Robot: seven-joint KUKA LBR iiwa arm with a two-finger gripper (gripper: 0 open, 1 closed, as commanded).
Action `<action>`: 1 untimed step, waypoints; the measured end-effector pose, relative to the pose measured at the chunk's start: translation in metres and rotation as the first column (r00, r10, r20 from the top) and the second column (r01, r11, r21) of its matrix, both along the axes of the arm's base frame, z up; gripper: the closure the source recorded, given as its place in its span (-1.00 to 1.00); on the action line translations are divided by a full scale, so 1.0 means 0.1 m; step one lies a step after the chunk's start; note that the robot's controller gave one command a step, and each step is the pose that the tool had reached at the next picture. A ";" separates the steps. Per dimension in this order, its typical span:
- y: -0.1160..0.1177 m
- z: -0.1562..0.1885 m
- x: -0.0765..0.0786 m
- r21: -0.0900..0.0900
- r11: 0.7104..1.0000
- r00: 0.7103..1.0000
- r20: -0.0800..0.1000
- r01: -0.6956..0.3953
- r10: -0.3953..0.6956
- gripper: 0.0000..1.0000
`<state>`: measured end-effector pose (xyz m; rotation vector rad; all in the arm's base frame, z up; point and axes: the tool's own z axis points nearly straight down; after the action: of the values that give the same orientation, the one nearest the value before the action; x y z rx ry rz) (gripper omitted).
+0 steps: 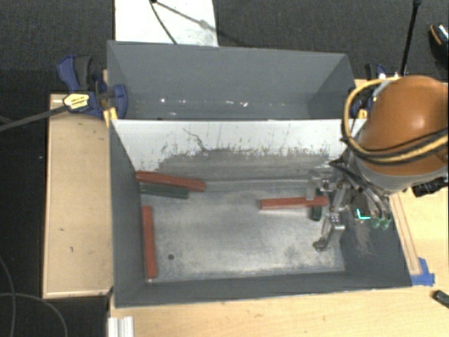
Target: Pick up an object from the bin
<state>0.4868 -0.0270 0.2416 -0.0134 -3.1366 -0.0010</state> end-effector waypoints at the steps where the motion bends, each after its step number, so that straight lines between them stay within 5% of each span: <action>1: 0.51 -0.66 0.90 0.002 0.986 0.986 0.008 0.166 -0.166 -1.00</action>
Offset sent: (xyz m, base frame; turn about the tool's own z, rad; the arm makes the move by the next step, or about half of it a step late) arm 0.0884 0.0483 -0.0642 0.1698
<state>0.5767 0.0240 0.1755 -0.2746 -3.1324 -0.0039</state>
